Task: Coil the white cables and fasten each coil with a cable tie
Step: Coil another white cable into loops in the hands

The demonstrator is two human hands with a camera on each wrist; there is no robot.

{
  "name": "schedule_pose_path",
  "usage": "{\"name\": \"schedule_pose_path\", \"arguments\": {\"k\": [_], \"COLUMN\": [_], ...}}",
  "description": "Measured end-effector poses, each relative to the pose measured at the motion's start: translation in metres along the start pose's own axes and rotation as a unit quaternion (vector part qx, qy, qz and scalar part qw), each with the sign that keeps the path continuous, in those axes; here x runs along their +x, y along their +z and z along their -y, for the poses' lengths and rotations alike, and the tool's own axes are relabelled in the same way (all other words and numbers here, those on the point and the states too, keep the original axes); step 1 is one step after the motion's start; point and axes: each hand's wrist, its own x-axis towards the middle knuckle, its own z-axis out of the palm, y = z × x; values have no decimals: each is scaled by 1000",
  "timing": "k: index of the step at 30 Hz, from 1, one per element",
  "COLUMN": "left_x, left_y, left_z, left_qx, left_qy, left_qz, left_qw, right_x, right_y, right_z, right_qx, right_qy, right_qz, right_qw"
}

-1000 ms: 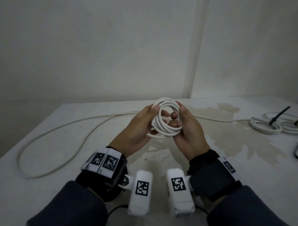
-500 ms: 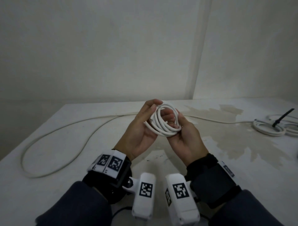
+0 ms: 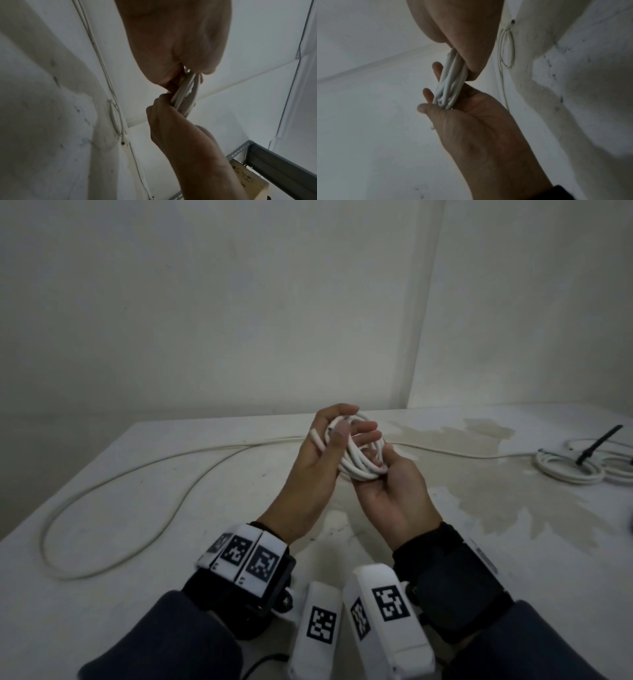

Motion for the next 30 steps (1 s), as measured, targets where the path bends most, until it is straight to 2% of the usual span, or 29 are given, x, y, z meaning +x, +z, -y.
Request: {"name": "schedule_pose_path", "arguments": {"k": [5, 7, 9, 11, 13, 15, 17, 20, 24, 27, 30], "left_x": [3, 5, 7, 7, 4, 3, 3, 3, 2, 3, 3], "left_y": [-12, -19, -24, -25, -23, -24, -26, -27, -26, -26, -26], "left_z": [-2, -5, -8, -11, -12, -12, -13, -12, -9, -9, -9], "left_qx": [-23, -58, -128, -162, -168, -173, -169, -151, -148, -152, -148], "left_qy": [-10, -43, -88, -125, -141, -148, -150, -160, -177, -188, -199], "left_qz": [-103, -119, -111, -74, -34, -22, -29, -41, -60, -73, -80], "left_qw": [994, 990, 982, 976, 975, 973, 974, 975, 971, 968, 965], "right_x": [-2, -3, -5, -6, -4, -4, -5, -7, -8, -8, -9], "right_y": [-1, -1, -1, -1, -2, -3, -1, -1, -1, -1, -2], "right_z": [-3, -1, 5, 13, 15, 13, 10, 10, 13, 13, 14], "right_qx": [-64, -115, -173, -275, -375, -453, -484, -484, -469, -474, -482], "right_qy": [12, 29, 38, 13, -28, -47, -66, -101, -87, -80, -106], "right_qz": [80, 83, 57, 61, 88, 113, 120, 93, 81, 79, 83], "right_qw": [995, 989, 982, 959, 922, 883, 865, 864, 875, 873, 866]}}
